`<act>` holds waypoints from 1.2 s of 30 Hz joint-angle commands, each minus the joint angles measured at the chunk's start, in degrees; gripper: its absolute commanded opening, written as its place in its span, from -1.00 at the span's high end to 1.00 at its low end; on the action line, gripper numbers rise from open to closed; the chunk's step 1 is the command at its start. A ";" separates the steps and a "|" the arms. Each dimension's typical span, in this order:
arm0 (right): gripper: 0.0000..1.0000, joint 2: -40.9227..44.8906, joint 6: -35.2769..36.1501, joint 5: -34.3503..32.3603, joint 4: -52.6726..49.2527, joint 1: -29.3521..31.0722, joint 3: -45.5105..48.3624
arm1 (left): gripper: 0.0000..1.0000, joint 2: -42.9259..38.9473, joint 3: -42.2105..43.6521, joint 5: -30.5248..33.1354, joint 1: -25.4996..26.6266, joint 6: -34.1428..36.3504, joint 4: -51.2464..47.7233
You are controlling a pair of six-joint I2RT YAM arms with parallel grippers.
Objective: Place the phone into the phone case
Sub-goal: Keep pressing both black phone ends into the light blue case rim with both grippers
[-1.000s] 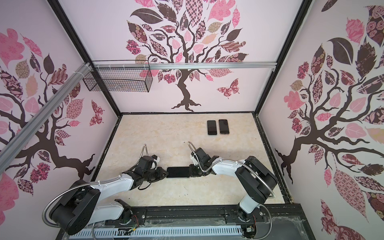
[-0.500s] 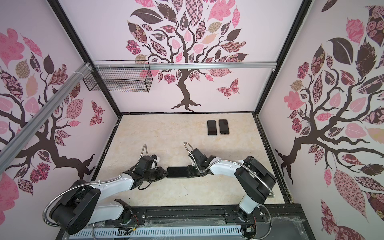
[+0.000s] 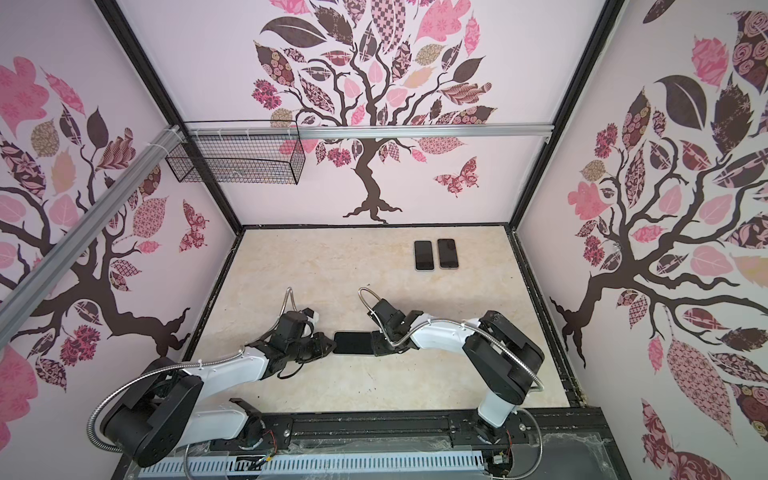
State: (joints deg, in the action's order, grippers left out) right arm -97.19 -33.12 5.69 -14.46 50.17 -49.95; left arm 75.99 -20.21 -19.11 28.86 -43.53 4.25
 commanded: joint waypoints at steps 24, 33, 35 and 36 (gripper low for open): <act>0.43 4.49 8.32 6.43 0.67 -6.35 -0.44 | 0.25 -3.85 -5.66 -1.19 0.75 3.79 -14.40; 0.38 3.72 9.38 10.61 2.51 -8.84 -1.72 | 0.25 -1.44 -9.24 -3.58 -1.98 7.88 -14.17; 0.41 3.28 9.55 10.65 2.54 -9.25 -1.99 | 0.29 -0.72 -9.99 -4.17 -2.05 8.53 -14.04; 0.42 3.00 9.57 10.76 2.65 -9.38 -2.07 | 0.30 -0.33 -10.36 -4.18 -1.99 8.81 -14.08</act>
State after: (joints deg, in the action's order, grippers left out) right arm -94.85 -24.93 15.14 -12.49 41.41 -50.22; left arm 74.89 -27.83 -22.13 27.03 -37.32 -9.76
